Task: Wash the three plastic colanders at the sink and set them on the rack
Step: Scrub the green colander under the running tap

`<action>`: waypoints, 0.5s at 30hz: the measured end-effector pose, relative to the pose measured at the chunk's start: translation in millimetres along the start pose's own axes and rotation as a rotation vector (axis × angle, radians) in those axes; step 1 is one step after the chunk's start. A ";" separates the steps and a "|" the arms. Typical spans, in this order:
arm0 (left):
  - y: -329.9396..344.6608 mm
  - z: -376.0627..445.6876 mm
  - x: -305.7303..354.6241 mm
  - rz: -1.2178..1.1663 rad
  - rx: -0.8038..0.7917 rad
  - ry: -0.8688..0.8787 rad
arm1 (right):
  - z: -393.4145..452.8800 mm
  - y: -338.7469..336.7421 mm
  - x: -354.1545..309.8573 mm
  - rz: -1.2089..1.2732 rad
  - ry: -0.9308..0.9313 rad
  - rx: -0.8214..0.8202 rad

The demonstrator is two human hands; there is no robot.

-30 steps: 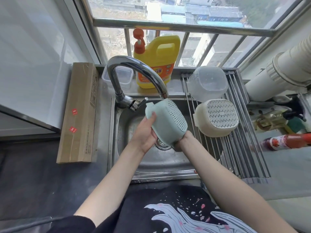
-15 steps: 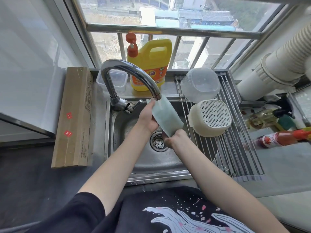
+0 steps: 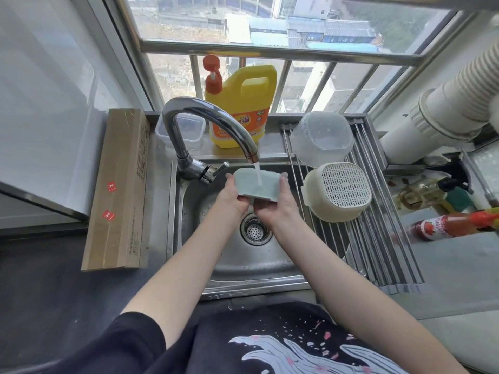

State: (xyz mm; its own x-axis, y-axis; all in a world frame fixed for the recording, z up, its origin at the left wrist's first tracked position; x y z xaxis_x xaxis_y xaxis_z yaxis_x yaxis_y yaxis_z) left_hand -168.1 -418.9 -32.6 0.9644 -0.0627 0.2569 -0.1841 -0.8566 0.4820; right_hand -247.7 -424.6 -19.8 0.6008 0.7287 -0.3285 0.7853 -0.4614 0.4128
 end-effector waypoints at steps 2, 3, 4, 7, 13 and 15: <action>1.8 -1.7 -1.1 -0.066 0.021 -0.056 | -5.2 11.0 5.0 -0.071 0.010 -0.092; 1.9 -1.0 -0.5 -0.117 0.033 -0.062 | -6.4 15.3 7.7 -0.108 -0.006 -0.129; 1.8 -2.5 1.3 -0.170 0.045 -0.060 | -6.0 17.1 10.5 -0.147 -0.036 -0.148; -6.1 2.7 9.4 -0.208 0.104 -0.067 | -3.3 15.5 18.7 -0.229 -0.165 -0.153; -23.3 -4.2 23.7 0.039 0.271 -0.110 | -8.5 10.9 25.8 -0.350 -0.279 -0.199; -22.2 -17.2 21.1 0.174 0.295 -0.086 | -9.0 10.5 28.5 -0.432 -0.307 -0.161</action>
State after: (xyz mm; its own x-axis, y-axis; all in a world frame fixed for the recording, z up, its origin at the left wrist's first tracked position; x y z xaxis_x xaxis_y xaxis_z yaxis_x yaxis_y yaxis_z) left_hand -147.0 -392.5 -23.5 0.9381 -0.2532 0.2362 -0.2967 -0.9395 0.1714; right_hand -223.6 -404.1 -17.3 0.2637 0.6424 -0.7196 0.9518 -0.0523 0.3022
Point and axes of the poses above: each hand's wrist, its own z-axis towards the middle knuckle, its own y-axis out of the palm, x = y × z, the point moved 2 cm from there along z, towards the middle knuckle, and after that the axes turned 5 degrees about -z, right-handed, at the moved point
